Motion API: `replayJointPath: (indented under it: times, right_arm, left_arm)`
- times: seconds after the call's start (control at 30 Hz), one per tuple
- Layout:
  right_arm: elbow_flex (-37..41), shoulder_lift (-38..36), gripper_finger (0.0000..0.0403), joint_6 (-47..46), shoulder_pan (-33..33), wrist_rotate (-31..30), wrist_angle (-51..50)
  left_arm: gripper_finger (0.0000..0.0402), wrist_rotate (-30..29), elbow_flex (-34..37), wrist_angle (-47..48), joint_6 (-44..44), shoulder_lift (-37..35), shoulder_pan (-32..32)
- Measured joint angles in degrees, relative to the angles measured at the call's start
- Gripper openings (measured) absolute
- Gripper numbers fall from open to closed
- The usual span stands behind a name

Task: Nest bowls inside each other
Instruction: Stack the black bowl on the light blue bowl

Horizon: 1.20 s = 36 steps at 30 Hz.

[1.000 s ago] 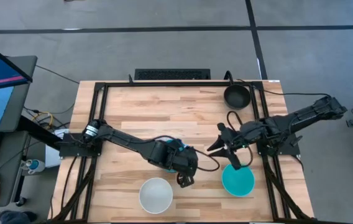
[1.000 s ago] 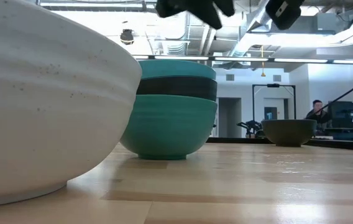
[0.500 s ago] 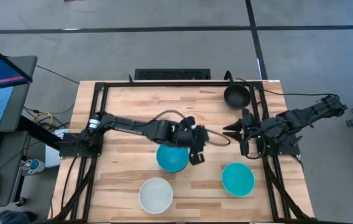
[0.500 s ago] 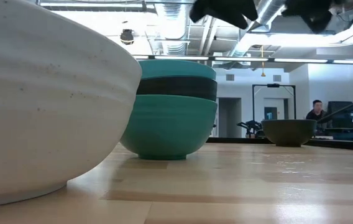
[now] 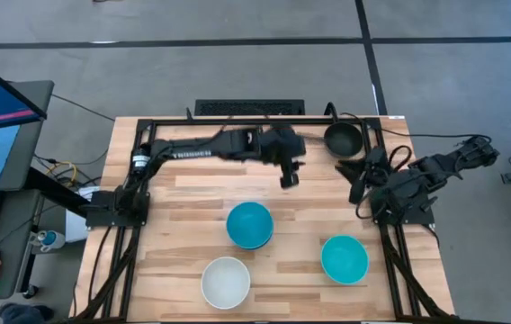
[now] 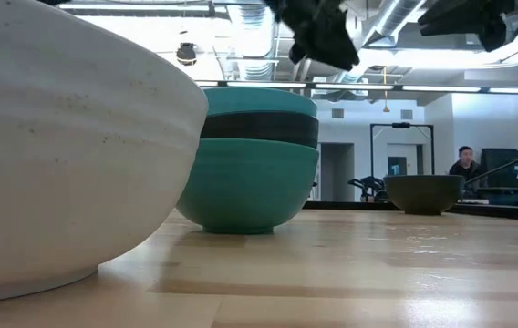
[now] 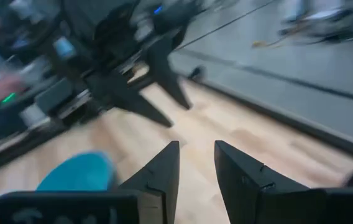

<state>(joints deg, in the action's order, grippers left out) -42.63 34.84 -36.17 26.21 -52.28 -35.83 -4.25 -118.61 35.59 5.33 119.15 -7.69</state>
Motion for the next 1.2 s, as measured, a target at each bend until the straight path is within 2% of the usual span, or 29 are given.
replayJointPath:
  times: [0.13,0.23,0.3,0.47,0.67,0.73,0.83,1.0,1.07,1.2]
  right_arm:
    - [0.0,-1.5,0.0124,-1.8,-0.1,-6.7,-0.8]
    - [0.0,-1.9,0.0124,-3.6,-0.4,-8.0,-2.3]
    - [0.0,-1.9,0.0124,-8.3,-1.5,-8.3,-5.7]
    - [0.0,-1.9,0.0124,-19.4,-4.3,-7.6,-16.4]
    - [0.0,-1.9,0.0124,-20.8,-7.9,-1.1,-21.7]
    - [0.0,-2.0,0.0124,-20.7,-9.0,1.5,-22.0]
    - [0.0,-1.9,0.0124,-19.0,-10.9,5.4,-22.2]
    - [0.0,-1.7,0.0124,-6.5,-14.1,16.4,-22.4]
    - [0.0,-1.8,0.0124,-3.4,-15.8,15.7,-22.7]
    - [0.0,-2.0,0.0124,1.8,-20.7,8.1,-24.1]
  left_arm:
    - [0.0121,4.9,0.0,-3.6,1.8,0.0,-3.6]
    - [0.0121,7.0,0.0,-5.4,4.4,0.0,-4.7]
    - [0.0121,8.6,0.0,-5.6,5.8,0.0,-5.2]
    - [0.0121,8.8,0.0,-5.2,8.2,0.0,-5.4]
    - [0.0121,8.5,0.0,-6.2,8.7,0.0,-5.6]
    - [0.0121,9.1,-0.5,-6.1,6.0,0.0,-5.9]
    - [0.0121,13.5,-3.1,-6.3,4.5,0.1,-6.6]
    - [0.0121,15.4,-8.2,-3.0,4.7,0.0,-7.0]
    - [0.0121,17.0,-9.5,-2.1,6.7,-0.2,-7.0]
    - [0.0121,23.7,-10.5,1.6,11.5,-0.1,-6.7]
